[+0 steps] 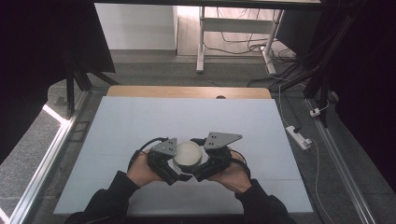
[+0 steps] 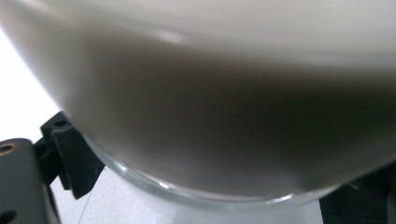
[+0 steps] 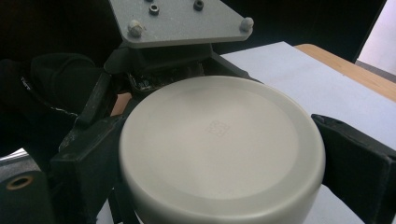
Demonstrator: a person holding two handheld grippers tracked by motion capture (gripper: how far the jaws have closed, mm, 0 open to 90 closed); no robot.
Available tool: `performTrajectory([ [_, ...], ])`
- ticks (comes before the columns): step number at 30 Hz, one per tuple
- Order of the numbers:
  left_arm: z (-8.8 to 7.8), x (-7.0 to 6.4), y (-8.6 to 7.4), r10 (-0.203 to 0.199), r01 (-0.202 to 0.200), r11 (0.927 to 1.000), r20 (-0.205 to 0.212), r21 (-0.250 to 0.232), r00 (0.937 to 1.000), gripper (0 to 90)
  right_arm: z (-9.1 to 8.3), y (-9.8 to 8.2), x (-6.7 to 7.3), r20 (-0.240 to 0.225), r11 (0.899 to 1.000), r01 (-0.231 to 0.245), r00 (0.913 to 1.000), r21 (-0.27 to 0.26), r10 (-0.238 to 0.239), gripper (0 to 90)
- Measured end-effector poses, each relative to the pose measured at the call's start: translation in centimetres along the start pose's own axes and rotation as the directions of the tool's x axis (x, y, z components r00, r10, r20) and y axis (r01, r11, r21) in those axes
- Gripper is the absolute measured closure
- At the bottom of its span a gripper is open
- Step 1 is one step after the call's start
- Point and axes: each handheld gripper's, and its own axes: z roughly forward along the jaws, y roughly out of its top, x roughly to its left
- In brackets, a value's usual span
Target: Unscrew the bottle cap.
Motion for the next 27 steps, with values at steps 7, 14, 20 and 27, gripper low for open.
performTrajectory([
  [7,-0.1,0.2,-0.2,-0.009,0.008,1.0,-0.013,-0.001,0.9999,7.6,-0.5,0.2,-0.1,0.006,1.0,0.0,1.0,-0.027,0.001,7.3],
  [14,-0.3,0.5,-0.3,-0.019,0.019,0.9998,-0.027,-0.003,0.9995,7.6,-1.0,0.5,0.0,0.016,0.999,0.007,0.9999,-0.042,-0.006,7.3],
  [20,-0.2,0.9,-0.6,-0.04,0.041,0.9992,-0.052,0.006,0.9979,7.6,-1.5,0.6,0.0,0.027,0.999,0.009,0.9996,-0.047,-0.008,7.2],
  [27,-0.4,1.7,-0.8,-0.069,0.07,0.9976,-0.088,-0.001,0.9937,7.7,-2.1,0.4,0.2,0.033,0.999,0.004,0.9994,-0.053,-0.002,7.2],
])
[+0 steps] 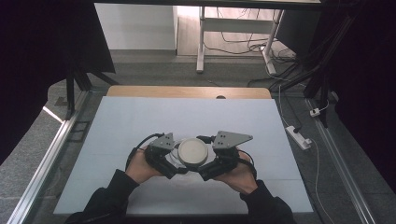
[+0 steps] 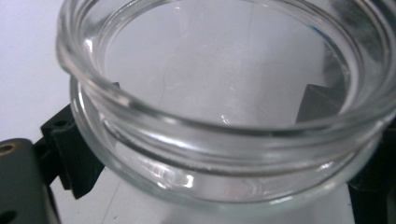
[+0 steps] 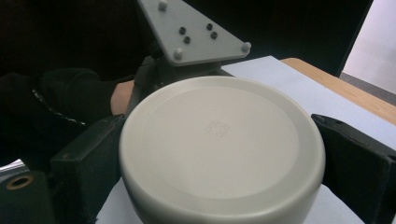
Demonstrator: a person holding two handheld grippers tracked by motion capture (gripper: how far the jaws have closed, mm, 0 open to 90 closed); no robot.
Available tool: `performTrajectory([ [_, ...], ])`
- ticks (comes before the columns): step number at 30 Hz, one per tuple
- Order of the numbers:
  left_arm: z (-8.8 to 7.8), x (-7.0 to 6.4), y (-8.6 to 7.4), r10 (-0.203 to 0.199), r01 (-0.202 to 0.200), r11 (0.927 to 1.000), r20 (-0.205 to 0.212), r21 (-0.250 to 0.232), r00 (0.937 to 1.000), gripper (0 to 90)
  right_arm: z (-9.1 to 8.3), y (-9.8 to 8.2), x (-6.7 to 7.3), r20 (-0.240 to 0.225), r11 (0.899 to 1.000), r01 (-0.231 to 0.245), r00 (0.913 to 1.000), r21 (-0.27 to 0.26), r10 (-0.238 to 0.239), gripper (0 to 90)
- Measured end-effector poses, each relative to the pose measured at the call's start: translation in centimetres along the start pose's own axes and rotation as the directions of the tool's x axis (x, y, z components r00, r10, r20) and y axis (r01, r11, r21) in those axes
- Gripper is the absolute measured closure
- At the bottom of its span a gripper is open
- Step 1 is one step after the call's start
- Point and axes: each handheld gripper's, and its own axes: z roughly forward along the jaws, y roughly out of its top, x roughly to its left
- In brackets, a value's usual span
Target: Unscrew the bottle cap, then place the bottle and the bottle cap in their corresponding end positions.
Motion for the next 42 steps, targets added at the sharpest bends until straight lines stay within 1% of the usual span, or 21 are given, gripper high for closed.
performTrajectory([
  [4,-0.1,0.5,0.1,-0.028,0.028,0.9995,-0.033,-0.012,0.9991,7.6,-0.2,-0.1,0.2,0.0,1.0,0.0,1.0,-0.001,0.0,7.2],
  [6,-0.2,0.8,0.1,-0.038,0.037,0.9991,-0.043,-0.018,0.9984,7.6,-0.4,-0.2,0.3,-0.002,1.0,0.001,1.0,0.0,-0.001,7.2],
  [11,-0.2,1.3,0.3,-0.053,0.051,0.9984,-0.072,-0.022,0.996,7.7,-0.6,-0.7,0.6,-0.004,1.0,-0.004,1.0,0.006,0.004,7.2],
  [18,0.0,2.0,0.6,-0.065,0.063,0.9978,-0.101,-0.023,0.9928,7.6,-0.8,-1.4,0.9,-0.008,1.0,-0.009,0.9999,0.015,0.009,7.2],
  [30,-0.1,3.4,0.9,-0.087,0.081,0.9953,-0.139,-0.053,0.9865,7.6,-0.2,-2.4,1.5,-0.021,0.999,-0.006,0.9998,0.037,0.007,7.2],
  [32,-0.1,3.6,1.1,-0.089,0.081,0.9951,-0.145,-0.057,0.9855,7.6,-0.1,-2.7,1.6,-0.023,0.999,-0.007,0.9997,0.034,0.008,7.2],
  [38,0.1,4.3,1.4,-0.095,0.085,0.9942,-0.164,-0.065,0.9819,7.6,0.2,-3.6,1.5,-0.024,0.999,-0.01,0.9997,0.047,0.011,7.2],
  [42,0.5,4.8,1.5,-0.094,0.084,0.9946,-0.176,-0.06,0.9798,7.6,0.5,-4.2,1.4,-0.026,0.999,-0.013,0.9996,0.053,0.014,7.2],
])
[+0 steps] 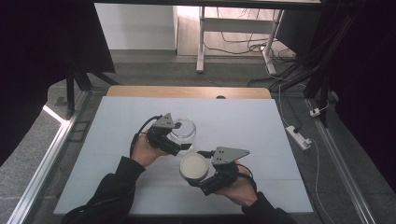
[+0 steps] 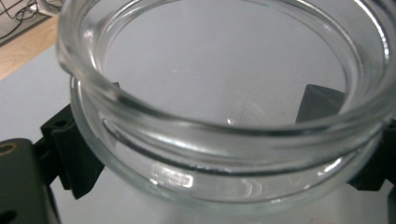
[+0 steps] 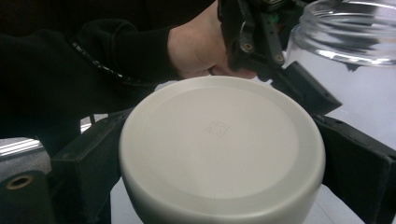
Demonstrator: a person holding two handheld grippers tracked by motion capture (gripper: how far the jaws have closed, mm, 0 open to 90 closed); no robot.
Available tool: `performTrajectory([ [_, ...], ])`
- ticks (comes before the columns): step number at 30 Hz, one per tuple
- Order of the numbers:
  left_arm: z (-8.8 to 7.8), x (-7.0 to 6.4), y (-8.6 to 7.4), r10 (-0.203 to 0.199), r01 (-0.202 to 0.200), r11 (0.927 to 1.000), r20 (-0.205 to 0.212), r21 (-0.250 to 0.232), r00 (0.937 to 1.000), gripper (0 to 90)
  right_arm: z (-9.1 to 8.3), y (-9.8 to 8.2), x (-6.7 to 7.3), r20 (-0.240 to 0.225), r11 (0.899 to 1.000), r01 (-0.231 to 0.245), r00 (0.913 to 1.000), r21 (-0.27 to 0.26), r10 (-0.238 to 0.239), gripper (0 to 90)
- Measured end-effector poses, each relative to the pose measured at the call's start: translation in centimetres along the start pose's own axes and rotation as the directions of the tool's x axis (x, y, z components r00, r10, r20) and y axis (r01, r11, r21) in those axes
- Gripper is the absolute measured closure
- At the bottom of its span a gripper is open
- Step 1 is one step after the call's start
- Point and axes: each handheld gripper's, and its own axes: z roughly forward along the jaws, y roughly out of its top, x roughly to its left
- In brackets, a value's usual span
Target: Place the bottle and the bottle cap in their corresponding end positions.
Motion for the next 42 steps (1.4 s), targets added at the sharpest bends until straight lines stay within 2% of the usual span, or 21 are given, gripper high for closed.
performTrajectory([
  [16,2.5,1.5,0.2,-0.01,0.01,0.9999,-0.03,-0.005,0.9995,7.6,1.9,-2.6,-0.8,-0.011,0.999,-0.034,0.9994,0.043,0.034,7.1],
  [25,3.8,2.1,0.1,-0.019,0.019,0.9998,-0.046,-0.007,0.9988,7.6,3.8,-4.0,-1.1,-0.017,0.996,-0.026,0.9995,0.088,0.028,7.1],
  [32,4.7,2.7,-0.3,-0.026,0.026,0.9997,-0.055,0.001,0.9981,7.6,4.9,-4.8,-1.1,-0.023,0.991,-0.022,0.9994,0.129,0.025,7.1],
  [42,5.7,3.5,-1.0,-0.047,0.048,0.9988,-0.066,0.007,0.9967,7.6,6.0,-5.7,-1.9,0.0,0.981,-0.034,0.9994,0.189,0.035,7.1],
])
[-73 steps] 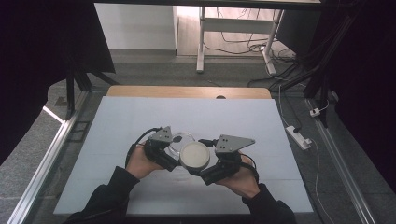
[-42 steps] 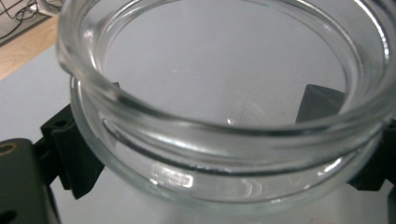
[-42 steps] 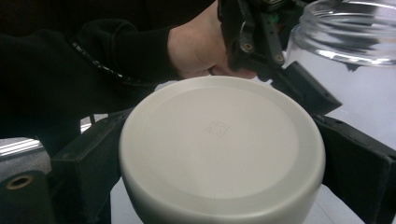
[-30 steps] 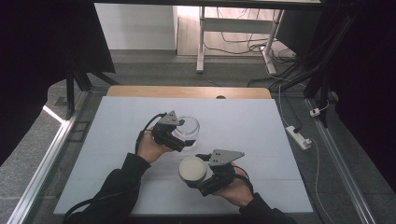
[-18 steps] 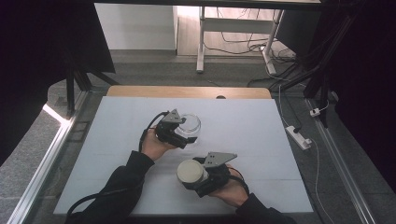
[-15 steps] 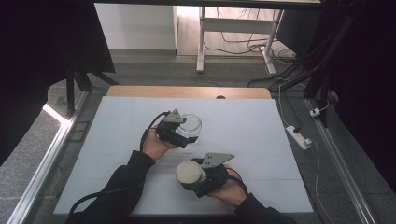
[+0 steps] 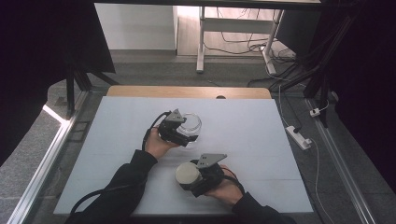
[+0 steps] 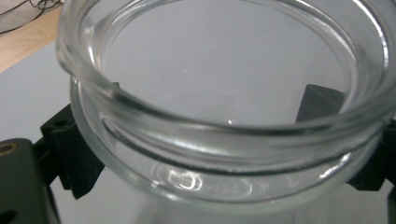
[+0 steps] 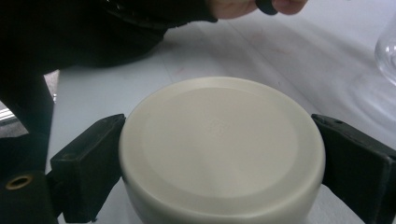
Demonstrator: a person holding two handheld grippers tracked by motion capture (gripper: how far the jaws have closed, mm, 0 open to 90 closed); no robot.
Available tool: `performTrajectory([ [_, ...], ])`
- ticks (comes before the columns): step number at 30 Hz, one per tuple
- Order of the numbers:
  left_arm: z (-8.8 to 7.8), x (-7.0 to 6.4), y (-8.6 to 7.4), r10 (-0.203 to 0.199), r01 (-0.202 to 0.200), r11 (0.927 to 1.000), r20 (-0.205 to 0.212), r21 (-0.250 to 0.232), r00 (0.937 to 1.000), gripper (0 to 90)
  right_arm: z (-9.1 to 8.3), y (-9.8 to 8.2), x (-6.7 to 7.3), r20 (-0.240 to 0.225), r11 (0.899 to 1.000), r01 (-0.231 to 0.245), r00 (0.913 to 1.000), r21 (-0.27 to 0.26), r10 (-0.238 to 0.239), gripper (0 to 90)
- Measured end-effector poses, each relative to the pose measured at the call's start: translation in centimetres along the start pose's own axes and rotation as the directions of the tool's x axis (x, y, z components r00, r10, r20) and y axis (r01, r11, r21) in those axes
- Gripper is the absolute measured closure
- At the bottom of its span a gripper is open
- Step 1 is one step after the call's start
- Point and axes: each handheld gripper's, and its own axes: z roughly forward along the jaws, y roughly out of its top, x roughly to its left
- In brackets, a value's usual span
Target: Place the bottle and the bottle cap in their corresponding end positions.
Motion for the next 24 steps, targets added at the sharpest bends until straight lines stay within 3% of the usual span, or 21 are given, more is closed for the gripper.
performTrajectory([
  [10,0.7,0.3,-0.6,0.0,0.0,0.9996,-0.02,0.027,0.9998,7.6,1.2,-0.4,-0.5,0.019,0.997,0.014,0.9997,0.077,-0.015,7.0],
  [16,1.0,0.5,-1.1,0.005,-0.003,0.999,-0.034,0.045,0.9994,7.6,1.5,-0.4,-0.6,0.029,0.995,-0.001,0.9996,0.104,-0.002,6.9],
  [24,1.1,0.5,-1.3,0.023,-0.022,0.9993,-0.02,0.03,0.9995,7.3,1.9,-0.4,-0.6,0.045,0.988,0.001,0.999,0.151,-0.008,6.9],
])
